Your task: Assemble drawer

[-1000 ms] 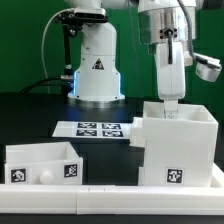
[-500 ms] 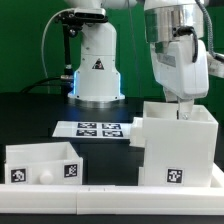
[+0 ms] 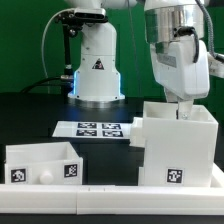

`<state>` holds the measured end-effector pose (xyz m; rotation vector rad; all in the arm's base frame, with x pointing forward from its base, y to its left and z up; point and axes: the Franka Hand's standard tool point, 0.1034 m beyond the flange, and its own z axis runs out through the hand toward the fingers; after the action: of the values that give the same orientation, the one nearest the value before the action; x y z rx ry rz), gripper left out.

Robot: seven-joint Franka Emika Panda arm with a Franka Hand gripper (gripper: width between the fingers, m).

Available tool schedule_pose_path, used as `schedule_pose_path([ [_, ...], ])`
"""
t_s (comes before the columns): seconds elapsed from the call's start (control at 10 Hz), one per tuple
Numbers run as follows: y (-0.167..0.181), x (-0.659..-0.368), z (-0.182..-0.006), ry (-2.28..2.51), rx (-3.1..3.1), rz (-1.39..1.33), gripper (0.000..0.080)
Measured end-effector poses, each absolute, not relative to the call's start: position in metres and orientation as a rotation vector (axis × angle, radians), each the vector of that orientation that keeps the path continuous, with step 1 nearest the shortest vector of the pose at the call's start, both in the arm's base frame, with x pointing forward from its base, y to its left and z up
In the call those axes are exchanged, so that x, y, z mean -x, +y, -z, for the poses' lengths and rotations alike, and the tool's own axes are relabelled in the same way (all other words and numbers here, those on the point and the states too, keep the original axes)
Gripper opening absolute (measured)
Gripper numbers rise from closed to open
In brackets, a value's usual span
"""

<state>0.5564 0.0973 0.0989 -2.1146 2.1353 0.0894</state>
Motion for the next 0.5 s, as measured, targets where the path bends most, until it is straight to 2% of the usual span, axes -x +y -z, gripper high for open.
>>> schedule_pose_path([
  [0.1,0.0981,-0.5565,-0.0990,2.096,2.154,-0.089,0.0352],
  [0.2,0.0987,-0.5561,-0.0978,2.077,2.174,-0.091,0.0211],
  [0.3,0.0985,-0.5554,-0.0966,2.062,2.190,-0.092,0.0211],
  [0.4,0.0997,-0.5546,-0.0960,2.034,2.218,-0.095,0.0056],
  [0.5,0.0999,-0.5543,-0.0960,2.019,2.231,-0.096,0.0056],
])
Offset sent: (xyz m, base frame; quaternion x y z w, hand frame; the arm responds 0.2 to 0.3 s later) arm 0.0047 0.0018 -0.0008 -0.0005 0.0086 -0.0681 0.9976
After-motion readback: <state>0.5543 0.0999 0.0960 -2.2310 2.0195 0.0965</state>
